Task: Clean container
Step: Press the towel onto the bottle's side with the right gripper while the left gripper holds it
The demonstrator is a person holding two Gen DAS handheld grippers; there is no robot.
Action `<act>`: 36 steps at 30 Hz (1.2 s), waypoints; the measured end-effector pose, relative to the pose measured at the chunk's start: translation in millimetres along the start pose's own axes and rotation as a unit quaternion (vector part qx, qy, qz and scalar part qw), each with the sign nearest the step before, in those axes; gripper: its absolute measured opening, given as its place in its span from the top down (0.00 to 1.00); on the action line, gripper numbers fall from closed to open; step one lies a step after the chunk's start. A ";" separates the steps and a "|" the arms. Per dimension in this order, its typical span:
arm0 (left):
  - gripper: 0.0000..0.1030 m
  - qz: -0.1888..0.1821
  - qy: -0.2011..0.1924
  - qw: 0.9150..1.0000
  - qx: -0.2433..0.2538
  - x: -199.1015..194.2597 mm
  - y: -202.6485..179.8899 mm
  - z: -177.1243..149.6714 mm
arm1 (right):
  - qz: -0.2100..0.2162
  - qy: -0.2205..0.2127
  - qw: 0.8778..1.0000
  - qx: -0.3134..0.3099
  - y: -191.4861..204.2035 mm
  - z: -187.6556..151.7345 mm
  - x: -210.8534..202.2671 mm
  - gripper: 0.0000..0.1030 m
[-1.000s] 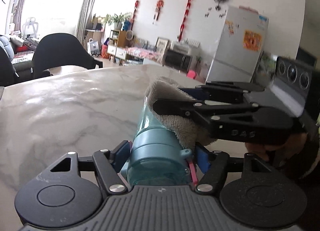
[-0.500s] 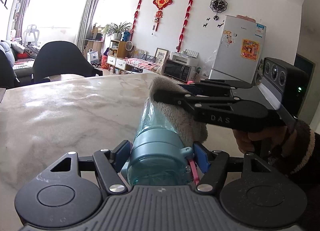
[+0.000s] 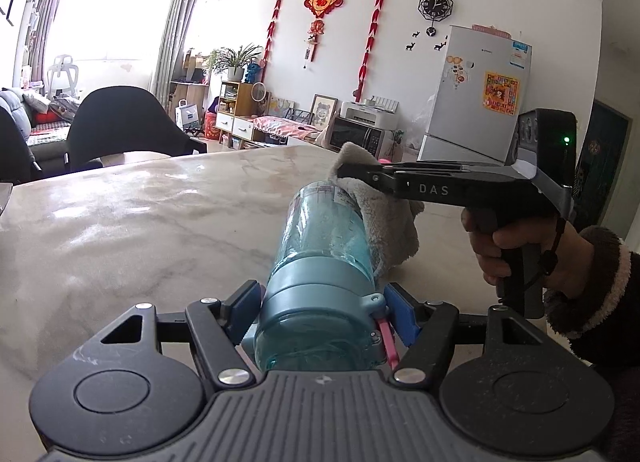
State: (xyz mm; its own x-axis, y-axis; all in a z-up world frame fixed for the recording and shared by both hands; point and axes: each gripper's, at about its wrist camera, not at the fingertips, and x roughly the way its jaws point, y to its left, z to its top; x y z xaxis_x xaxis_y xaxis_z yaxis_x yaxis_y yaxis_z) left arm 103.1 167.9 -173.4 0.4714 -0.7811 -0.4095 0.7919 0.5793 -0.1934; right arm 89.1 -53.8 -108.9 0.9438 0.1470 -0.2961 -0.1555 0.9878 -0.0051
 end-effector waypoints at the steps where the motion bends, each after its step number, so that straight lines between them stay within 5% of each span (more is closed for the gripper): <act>1: 0.32 0.000 0.000 1.000 0.000 -0.6 -0.2 0.2 | -0.004 0.002 1.000 -0.004 2.0 0.1 -0.9 0.78; 10: 0.32 0.004 0.002 1.000 0.005 -1.9 -2.6 3.6 | 0.045 -0.002 0.999 -0.024 29.4 9.9 -15.1 0.79; 18: 0.32 0.003 0.002 1.000 0.002 -1.6 -2.4 4.5 | 0.133 0.006 0.988 -0.080 66.2 20.4 -15.9 0.73; 25: 0.31 0.005 0.003 1.000 0.005 -1.1 -2.7 4.4 | 0.150 0.014 0.986 -0.074 65.3 14.8 -7.9 0.54; 32: 0.31 0.007 0.004 1.000 0.011 -0.7 -3.4 4.2 | 0.160 0.029 0.987 -0.012 46.6 10.5 -7.4 0.47; 36: 0.31 0.014 0.007 1.000 0.020 0.4 -6.7 3.3 | 0.189 0.029 0.981 0.026 43.7 10.6 -7.3 0.17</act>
State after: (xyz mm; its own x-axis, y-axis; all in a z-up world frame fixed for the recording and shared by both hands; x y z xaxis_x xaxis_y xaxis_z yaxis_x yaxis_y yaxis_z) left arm 99.3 163.0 -169.3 0.4878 -0.7618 -0.4262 0.7938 0.5903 -0.1466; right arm 78.5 -11.1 -96.8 0.8028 0.5017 -0.3222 -0.4747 0.8648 0.1639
